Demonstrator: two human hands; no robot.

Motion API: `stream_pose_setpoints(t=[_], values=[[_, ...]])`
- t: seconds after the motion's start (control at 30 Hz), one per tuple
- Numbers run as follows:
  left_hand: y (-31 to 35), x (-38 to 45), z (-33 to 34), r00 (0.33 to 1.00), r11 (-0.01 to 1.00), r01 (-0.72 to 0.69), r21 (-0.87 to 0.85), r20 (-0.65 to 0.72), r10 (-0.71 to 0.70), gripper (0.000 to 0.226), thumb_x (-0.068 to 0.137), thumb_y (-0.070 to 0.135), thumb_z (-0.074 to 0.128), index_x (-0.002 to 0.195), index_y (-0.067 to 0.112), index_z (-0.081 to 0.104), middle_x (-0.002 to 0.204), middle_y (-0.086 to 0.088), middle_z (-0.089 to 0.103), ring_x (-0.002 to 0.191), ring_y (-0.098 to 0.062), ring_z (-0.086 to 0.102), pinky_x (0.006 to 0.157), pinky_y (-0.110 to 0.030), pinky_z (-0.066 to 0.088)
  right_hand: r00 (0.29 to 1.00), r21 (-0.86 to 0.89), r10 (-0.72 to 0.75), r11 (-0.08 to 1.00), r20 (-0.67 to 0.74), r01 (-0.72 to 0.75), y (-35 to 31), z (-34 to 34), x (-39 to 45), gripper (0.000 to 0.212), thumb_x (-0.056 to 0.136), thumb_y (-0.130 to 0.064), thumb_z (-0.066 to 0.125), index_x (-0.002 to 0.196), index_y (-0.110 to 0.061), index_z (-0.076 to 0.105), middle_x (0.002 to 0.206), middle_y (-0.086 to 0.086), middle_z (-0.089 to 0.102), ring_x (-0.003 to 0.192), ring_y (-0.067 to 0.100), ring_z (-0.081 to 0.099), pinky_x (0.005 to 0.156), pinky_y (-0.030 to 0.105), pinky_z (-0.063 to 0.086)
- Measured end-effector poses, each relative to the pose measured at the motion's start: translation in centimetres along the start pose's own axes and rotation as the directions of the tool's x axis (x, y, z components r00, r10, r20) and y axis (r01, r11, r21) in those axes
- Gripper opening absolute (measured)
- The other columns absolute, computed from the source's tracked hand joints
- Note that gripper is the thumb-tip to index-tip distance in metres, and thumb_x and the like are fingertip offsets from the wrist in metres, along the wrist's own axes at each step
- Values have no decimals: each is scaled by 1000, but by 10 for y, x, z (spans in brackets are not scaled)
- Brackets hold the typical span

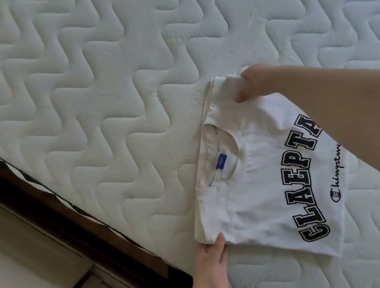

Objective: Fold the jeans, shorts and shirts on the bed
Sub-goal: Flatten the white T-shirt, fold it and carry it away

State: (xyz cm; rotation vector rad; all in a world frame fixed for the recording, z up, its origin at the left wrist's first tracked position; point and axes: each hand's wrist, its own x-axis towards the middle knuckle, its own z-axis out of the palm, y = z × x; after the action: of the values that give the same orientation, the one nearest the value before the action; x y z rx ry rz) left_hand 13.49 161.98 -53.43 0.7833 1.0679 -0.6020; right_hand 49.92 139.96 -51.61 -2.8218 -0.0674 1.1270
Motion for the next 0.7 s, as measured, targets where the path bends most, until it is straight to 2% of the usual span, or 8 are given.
stream_pose_setpoints(t=[0.07,0.13,0.23,0.33,0.4,0.5,0.6,0.7], values=[[-7,-4,10,1000,995,12,95,0,-12,55,74,14,75,127,15,58,122,-1,69,116,-15,63,96,-26,46,999,-28,-35,999,-12,34,3,-3,-5,47,79,-51,72,101,-12,57,94,7,56,87,27,51,76,33,39],[-13,-2,18,999,986,10,167,-44,-3,39,82,9,72,120,15,63,119,-1,70,115,-16,63,100,-29,43,997,2,-65,998,-30,65,9,-5,-10,47,78,-51,73,99,-13,57,93,6,56,88,27,51,78,36,40],[-9,0,31,993,988,-20,151,-111,37,18,93,10,63,110,15,66,109,1,74,108,-17,66,104,-38,45,994,72,-92,993,-67,97,17,-6,-20,42,78,-51,74,89,-16,53,91,5,55,90,27,51,78,37,41],[3,-8,40,998,994,-52,96,-36,56,17,96,15,58,111,20,65,108,4,74,102,-14,69,95,-37,52,990,157,-62,984,-128,82,27,-7,-42,36,77,-47,76,75,-21,51,79,0,54,86,27,55,71,34,38],[14,-18,43,995,990,-90,108,47,85,25,94,21,58,118,21,62,115,2,72,108,-17,67,92,-36,54,987,273,-18,960,-163,63,36,-7,-62,28,77,-42,77,82,-18,64,81,3,62,84,24,58,71,34,44],[38,-40,49,972,963,-208,173,146,184,40,85,28,61,124,23,59,119,5,70,111,-14,66,94,-33,53,977,547,66,835,-204,58,50,-9,-109,22,77,-29,81,92,-15,73,82,3,66,73,16,58,66,27,45],[71,-69,57,933,922,-329,205,223,283,42,83,26,62,124,17,60,118,0,71,109,-15,66,86,-27,56,943,720,187,690,-276,74,52,-17,-169,13,78,-29,81,82,-21,71,74,-3,66,61,8,57,57,21,47],[105,-107,63,877,861,-446,247,314,364,38,85,31,65,120,18,63,120,-5,69,113,-18,64,87,-24,54,879,817,313,561,-361,136,43,-23,-234,17,73,-37,79,80,-23,71,75,-2,71,66,14,63,65,31,51]])
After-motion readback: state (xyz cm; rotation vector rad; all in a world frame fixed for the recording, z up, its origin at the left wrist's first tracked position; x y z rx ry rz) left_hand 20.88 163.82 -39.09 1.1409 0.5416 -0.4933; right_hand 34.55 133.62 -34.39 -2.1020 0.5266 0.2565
